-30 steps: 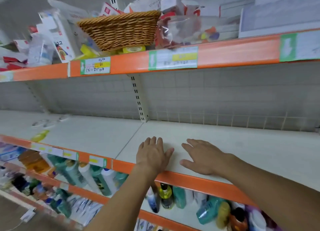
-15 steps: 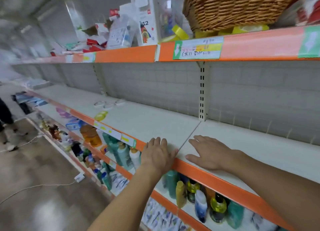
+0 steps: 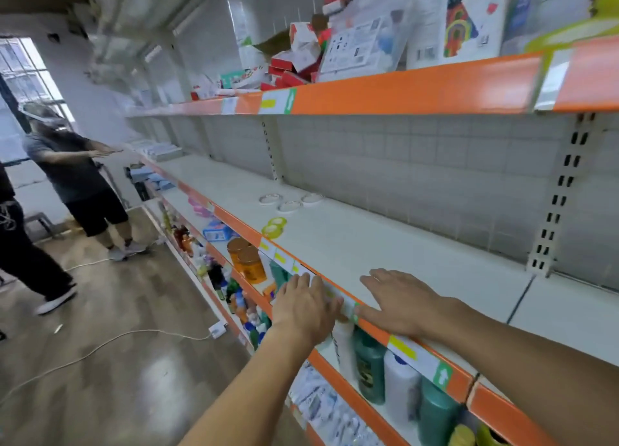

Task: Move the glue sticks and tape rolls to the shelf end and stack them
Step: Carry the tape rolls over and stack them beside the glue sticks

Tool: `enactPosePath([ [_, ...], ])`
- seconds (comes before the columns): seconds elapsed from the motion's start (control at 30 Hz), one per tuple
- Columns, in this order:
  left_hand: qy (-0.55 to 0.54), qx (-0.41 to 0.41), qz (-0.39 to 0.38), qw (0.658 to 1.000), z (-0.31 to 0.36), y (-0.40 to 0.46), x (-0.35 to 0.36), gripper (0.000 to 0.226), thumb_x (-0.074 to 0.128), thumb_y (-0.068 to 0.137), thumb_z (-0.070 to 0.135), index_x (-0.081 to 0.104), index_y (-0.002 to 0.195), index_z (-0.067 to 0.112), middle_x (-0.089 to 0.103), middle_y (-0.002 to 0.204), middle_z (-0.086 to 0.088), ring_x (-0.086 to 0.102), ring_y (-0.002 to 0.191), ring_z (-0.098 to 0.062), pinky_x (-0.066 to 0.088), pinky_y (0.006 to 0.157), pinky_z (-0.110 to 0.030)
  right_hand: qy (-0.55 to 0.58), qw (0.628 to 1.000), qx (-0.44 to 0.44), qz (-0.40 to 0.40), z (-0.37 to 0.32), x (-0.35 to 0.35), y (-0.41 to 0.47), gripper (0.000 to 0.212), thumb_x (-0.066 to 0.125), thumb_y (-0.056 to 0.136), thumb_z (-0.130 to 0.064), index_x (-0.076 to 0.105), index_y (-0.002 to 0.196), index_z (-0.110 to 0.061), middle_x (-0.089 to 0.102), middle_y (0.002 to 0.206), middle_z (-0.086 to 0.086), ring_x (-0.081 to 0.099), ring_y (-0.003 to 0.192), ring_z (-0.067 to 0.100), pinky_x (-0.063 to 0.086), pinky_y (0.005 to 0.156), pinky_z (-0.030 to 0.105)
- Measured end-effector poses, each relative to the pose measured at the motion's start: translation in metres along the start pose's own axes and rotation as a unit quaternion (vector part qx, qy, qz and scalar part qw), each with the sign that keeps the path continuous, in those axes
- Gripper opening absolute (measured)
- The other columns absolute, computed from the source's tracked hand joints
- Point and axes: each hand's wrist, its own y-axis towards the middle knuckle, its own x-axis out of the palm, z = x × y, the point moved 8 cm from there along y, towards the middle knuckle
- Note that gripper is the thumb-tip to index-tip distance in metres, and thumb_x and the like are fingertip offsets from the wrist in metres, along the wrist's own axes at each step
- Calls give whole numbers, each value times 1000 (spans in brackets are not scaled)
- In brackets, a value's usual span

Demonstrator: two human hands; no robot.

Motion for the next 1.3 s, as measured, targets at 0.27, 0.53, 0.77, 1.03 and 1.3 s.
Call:
enactPosePath([
  [0.27, -16, -5, 3, 1000, -77, 104, -8, 58, 32, 101, 51, 37, 143, 11, 37, 149, -10, 27, 142, -28, 24, 116, -40, 24, 1000, 5, 9, -27, -19, 136, 68, 37, 98, -60, 33, 150, -16, 36, 152, 8, 37, 138, 28, 31, 113, 37],
  [0.53, -62, -12, -16, 998, -161, 193, 8, 37, 38, 98, 27, 44, 131, 10, 47, 138, -10, 41, 131, -31, 35, 107, -41, 111, 991, 77, 16, -52, -17, 243, 70, 38, 94, -66, 46, 138, -12, 50, 134, 11, 49, 124, 30, 43, 101, 42],
  [0.77, -55, 57, 10, 997, -219, 287, 5, 36, 46, 92, 24, 45, 127, 12, 51, 133, -8, 45, 126, -26, 36, 105, -34, 163, 970, 163, 76, -83, -22, 332, 70, 48, 88, -70, 52, 124, -10, 54, 122, 9, 54, 114, 28, 45, 90, 38],
  [1.03, -22, 218, -46, 975, -227, 352, 25, 69, 62, 90, 27, 30, 150, 15, 36, 152, -5, 35, 139, -24, 30, 113, -35, 194, 946, 250, 65, -102, -9, 373, 76, 69, 76, -66, 49, 125, -12, 52, 120, 7, 55, 115, 26, 48, 93, 35],
  [1.3, -90, 321, -99, 938, -208, 362, 43, 71, 56, 94, 20, 20, 156, 20, 22, 161, -1, 26, 145, -21, 25, 116, -35, 208, 930, 296, 65, -96, -13, 368, 49, 78, 76, -51, 65, 100, -10, 59, 94, 7, 63, 101, 25, 40, 74, 25],
])
